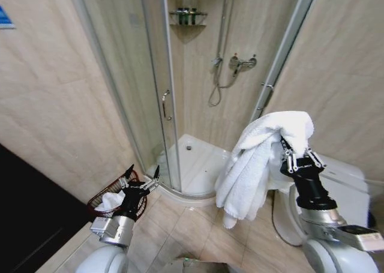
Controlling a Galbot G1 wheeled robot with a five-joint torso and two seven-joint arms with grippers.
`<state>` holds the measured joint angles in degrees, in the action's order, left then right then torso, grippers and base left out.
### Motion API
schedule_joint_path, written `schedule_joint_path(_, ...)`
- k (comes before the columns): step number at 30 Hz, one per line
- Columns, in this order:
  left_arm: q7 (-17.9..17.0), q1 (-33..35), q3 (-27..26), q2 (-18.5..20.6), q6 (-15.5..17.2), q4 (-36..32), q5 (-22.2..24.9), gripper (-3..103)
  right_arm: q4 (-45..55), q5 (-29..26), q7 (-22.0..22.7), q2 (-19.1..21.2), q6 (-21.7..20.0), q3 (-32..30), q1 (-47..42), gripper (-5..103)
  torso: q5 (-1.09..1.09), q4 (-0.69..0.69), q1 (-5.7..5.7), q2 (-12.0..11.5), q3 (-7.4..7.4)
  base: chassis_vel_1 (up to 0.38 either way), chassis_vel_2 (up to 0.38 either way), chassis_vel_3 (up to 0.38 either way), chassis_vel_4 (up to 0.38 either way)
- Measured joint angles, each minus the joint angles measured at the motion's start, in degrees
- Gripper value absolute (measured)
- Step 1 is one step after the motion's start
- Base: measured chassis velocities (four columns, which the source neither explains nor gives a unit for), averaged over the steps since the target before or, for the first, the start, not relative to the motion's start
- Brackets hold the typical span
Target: Discard the used towel into the hamper.
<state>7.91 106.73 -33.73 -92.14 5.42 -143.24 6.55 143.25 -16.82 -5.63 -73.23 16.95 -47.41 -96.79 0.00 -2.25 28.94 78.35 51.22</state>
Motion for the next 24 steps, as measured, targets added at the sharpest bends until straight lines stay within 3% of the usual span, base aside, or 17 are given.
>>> schedule_joint_path(24,0.0,0.0,0.0,0.0,0.0,0.0,0.0,100,0.0,0.3,0.5,0.3,1.1,-0.6,0.9,14,0.0,0.0,-0.06,-0.1,-0.08,0.072,0.075,0.073,0.067)
